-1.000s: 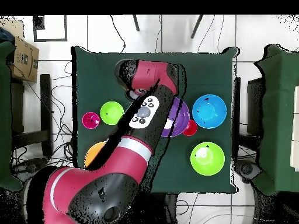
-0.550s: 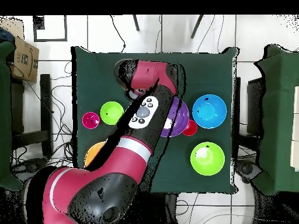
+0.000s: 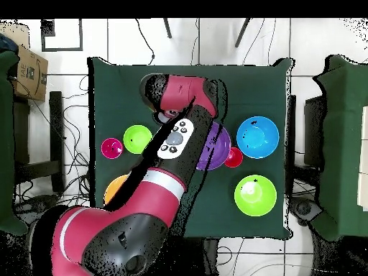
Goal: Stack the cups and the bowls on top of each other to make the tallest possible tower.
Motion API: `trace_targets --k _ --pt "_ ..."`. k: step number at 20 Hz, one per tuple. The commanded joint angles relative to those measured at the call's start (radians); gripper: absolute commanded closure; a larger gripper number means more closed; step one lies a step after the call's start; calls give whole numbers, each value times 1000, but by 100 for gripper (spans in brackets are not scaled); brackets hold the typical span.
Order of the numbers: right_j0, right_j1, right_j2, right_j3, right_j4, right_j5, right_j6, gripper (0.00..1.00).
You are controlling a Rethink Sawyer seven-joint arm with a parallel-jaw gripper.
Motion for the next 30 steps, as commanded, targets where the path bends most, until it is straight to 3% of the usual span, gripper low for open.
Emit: trace_targets --k 1,13,30 --pt "18 -35 80 68 13 -68 208 0" --pt "14 -46 93 84 16 -54 182 0" --pt "14 -98 80 51 7 85 154 0"
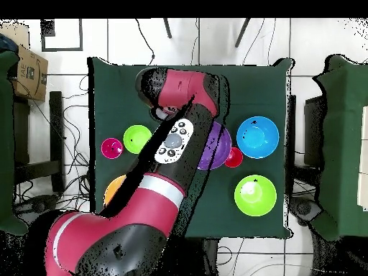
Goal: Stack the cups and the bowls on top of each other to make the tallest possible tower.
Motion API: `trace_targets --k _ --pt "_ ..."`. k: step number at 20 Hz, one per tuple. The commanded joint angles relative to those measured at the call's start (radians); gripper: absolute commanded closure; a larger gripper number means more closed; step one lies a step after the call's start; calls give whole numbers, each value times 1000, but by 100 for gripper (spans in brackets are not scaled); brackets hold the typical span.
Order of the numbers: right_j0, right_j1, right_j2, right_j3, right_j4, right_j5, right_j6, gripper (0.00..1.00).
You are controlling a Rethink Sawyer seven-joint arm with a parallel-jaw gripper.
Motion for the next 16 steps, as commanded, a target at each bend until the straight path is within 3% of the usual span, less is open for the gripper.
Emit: trace_targets --k 1,9,16 --pt "11 -38 80 42 7 88 153 0" --pt "13 -62 94 79 -2 48 142 0" --pt "-25 -52 121 144 -50 -152 57 0"
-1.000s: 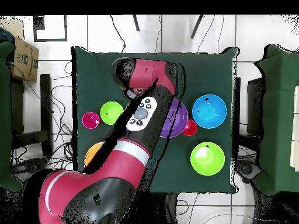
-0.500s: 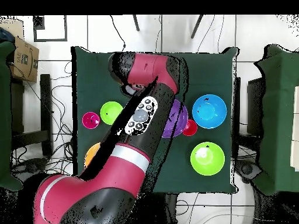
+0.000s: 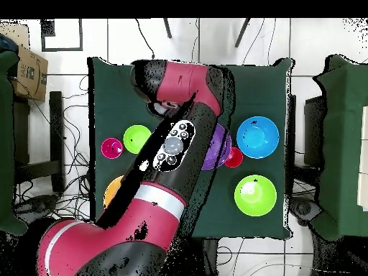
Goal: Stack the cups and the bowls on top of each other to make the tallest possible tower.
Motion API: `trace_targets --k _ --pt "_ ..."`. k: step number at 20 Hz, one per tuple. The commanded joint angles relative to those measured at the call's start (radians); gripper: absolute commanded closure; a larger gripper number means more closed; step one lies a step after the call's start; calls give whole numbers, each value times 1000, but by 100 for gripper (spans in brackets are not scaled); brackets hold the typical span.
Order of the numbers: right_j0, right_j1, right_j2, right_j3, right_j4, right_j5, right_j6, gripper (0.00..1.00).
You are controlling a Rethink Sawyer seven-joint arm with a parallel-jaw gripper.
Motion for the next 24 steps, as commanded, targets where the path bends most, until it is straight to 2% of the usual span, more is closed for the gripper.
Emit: trace_targets --k 1,8,14,24 --pt "-30 22 123 137 -56 -168 47 0" --pt "-75 30 134 148 -93 -275 -49 0" --pt "-110 43 155 142 -119 -344 -88 0" --pt "-135 25 179 141 -152 -332 -107 0"
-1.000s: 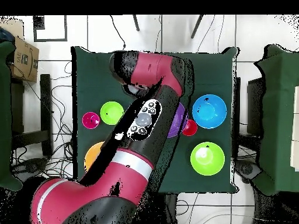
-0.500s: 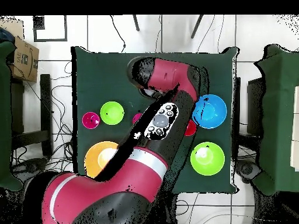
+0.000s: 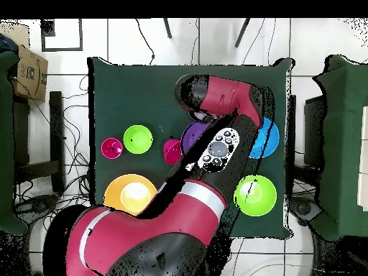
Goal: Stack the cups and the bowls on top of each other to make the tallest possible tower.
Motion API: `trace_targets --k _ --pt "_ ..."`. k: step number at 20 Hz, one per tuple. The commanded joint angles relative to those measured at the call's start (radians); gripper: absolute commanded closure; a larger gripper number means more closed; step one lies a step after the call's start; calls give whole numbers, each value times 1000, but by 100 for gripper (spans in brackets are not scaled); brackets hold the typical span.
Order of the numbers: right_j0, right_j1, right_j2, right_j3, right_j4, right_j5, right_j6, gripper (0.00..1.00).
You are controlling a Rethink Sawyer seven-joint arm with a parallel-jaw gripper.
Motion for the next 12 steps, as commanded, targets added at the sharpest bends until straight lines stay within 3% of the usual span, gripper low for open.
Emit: trace_targets --k 1,12 --pt "-18 18 156 62 -88 -33 -108 0" --pt "-42 9 212 129 -142 -139 -139 0"
